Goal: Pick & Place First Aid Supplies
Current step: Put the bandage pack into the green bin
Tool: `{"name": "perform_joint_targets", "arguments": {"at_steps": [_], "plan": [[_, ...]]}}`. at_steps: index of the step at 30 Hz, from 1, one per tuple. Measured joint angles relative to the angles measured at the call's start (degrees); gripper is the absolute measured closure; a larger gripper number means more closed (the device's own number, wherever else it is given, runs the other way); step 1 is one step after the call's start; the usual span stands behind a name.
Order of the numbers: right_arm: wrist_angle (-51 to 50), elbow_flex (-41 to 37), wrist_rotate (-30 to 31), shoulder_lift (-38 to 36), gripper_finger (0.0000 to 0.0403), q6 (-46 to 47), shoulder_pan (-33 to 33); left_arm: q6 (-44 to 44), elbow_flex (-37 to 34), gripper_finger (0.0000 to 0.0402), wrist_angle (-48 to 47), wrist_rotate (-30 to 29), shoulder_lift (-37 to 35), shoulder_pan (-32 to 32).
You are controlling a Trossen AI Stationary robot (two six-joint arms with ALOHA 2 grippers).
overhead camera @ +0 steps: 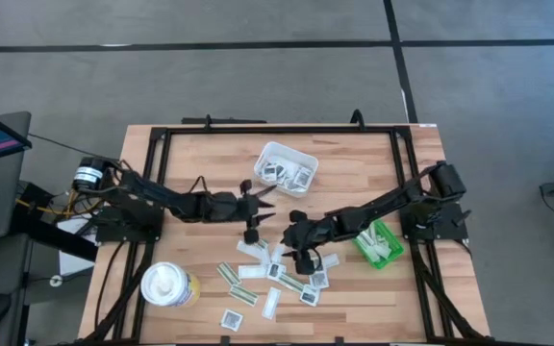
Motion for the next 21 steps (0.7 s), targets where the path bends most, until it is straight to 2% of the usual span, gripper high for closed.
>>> {"name": "perform_joint_targets", "arguments": {"at_steps": [4,7,14,21], "plan": [[0.1,-0.3,0.1,1.9,0.0223,2.9,-1.8,-0.8,0.0,0.0298,-3.3,0.0,-1.4,-3.1],[0.0,-0.3,0.1,3.3,0.0229,4.3,-2.7,-5.2,0.0,0.0298,-5.1,0.0,-1.3,-4.7],[2.3,-0.3,0.1,3.9,0.024,2.3,-3.4,-13.2,-0.1,0.0298,-17.8,0.0,0.1,-8.2],[4.9,-0.3,0.0,3.9,0.0239,-1.1,-3.6,-19.5,0.0,0.0298,-17.9,0.8,4.7,-9.7]]}}
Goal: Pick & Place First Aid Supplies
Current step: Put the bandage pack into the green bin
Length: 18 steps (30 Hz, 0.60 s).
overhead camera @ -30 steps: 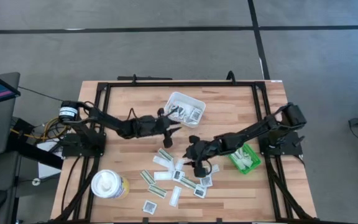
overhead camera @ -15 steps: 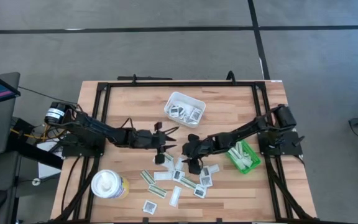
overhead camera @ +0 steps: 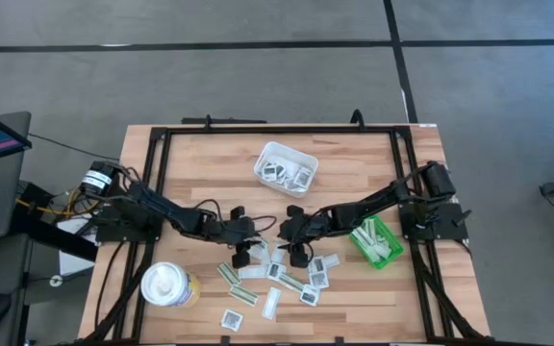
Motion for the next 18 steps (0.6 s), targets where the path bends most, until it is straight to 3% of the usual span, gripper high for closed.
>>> {"name": "perform_joint_targets", "arguments": {"at_steps": [6,14,18], "plan": [[-0.4,0.0,0.0,0.1,0.0242,0.0,-0.6,-0.1,0.1,0.0298,1.3,-1.0,5.5,-0.3],[-0.2,0.0,0.0,0.1,0.025,-0.2,-0.6,2.2,0.2,0.03,1.7,-2.7,6.4,0.6],[0.0,0.0,0.0,0.0,0.025,-0.2,-0.6,4.3,0.1,0.033,1.9,-2.7,6.5,0.7]]}}
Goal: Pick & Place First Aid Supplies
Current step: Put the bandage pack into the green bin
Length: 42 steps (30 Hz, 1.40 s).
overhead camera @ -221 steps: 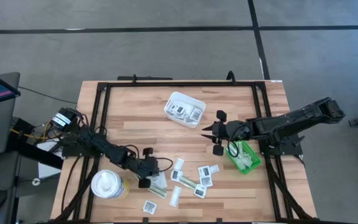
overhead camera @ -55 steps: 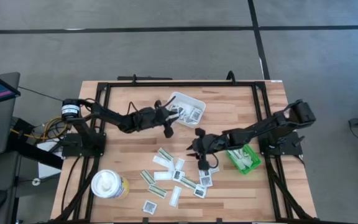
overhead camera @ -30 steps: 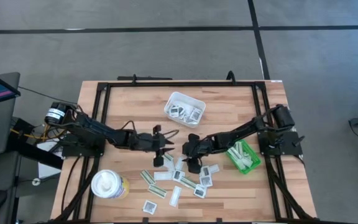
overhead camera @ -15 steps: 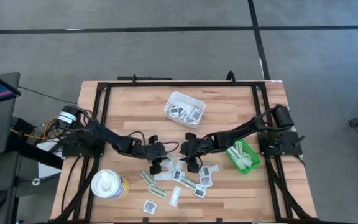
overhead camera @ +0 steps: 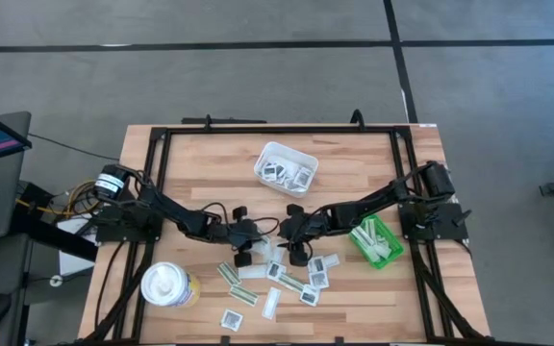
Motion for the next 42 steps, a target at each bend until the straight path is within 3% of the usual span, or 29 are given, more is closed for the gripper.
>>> {"name": "perform_joint_targets", "arguments": {"at_steps": [5,15,31,36,42], "plan": [[0.1,0.0,0.0,0.0,0.0252,0.2,-0.5,0.3,-0.1,0.0394,0.6,-0.5,0.1,0.0],[1.3,0.0,0.0,0.2,0.0262,11.9,-3.8,3.7,-0.4,0.0395,5.6,-0.9,0.3,0.1],[1.2,0.0,-0.1,0.1,0.0275,12.5,-3.5,5.4,-0.2,0.0395,6.8,-1.4,0.1,1.6],[0.6,0.0,-0.1,0.0,0.0276,12.0,-3.5,7.9,-0.1,0.0393,6.1,-7.0,-5.0,0.1],[-0.7,0.0,-0.2,0.0,0.0276,12.1,-3.5,4.9,-0.1,0.0363,-2.9,-12.6,-9.3,0.4]]}}
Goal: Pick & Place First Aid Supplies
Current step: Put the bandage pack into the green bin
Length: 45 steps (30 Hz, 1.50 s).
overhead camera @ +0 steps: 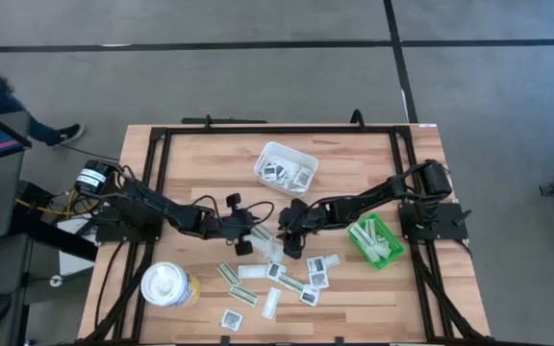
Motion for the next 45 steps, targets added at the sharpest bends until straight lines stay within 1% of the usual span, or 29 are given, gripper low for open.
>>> {"name": "perform_joint_targets", "arguments": {"at_steps": [5,8,11,13,15,17,19,21,24,25,33,38,45], "plan": [[-0.3,0.0,0.0,0.0,0.0281,0.0,0.1,-4.2,0.0,0.032,-3.5,0.0,1.8,1.5],[-0.3,0.0,0.0,0.0,0.0283,0.0,0.1,-5.2,0.0,0.0296,-3.2,0.5,3.9,2.5],[-0.3,0.0,0.0,0.0,0.0284,0.0,0.1,-6.6,0.0,0.0276,-3.2,5.5,6.0,3.6],[-0.3,0.0,0.0,0.0,0.0284,0.0,0.1,-6.7,0.1,0.0266,-2.4,7.0,7.0,4.2],[-0.3,0.0,0.0,0.0,0.0284,0.0,0.1,-6.8,0.2,0.0262,-1.8,7.0,7.8,4.8],[-0.3,0.0,0.0,0.0,0.0284,0.0,0.1,-6.1,0.3,0.0267,-1.7,7.1,8.2,5.4],[-0.3,0.0,0.0,0.0,0.0284,0.0,0.1,-4.6,0.3,0.0286,-1.8,7.1,8.4,5.5],[-0.3,0.0,0.0,0.0,0.0284,0.0,0.1,-3.8,0.2,0.0317,-1.7,7.1,8.4,5.5],[-0.3,0.0,0.0,0.0,0.0284,0.0,0.1,-3.5,0.2,0.0375,-1.7,7.1,8.4,5.5],[-0.3,0.0,0.0,0.0,0.0284,0.0,0.1,-3.5,0.1,0.0387,-1.3,7.1,8.5,5.5],[-0.2,0.0,0.0,0.0,0.0284,0.0,-0.3,2.7,-0.2,0.0396,8.4,7.5,8.8,3.0],[1.1,0.0,0.1,0.0,0.0284,0.0,-0.3,4.8,-0.2,0.0395,10.7,0.4,8.8,1.2],[2.2,0.0,0.1,0.0,0.0284,0.0,-0.3,4.9,-0.2,0.0396,15.0,-0.3,8.8,0.3]]}}
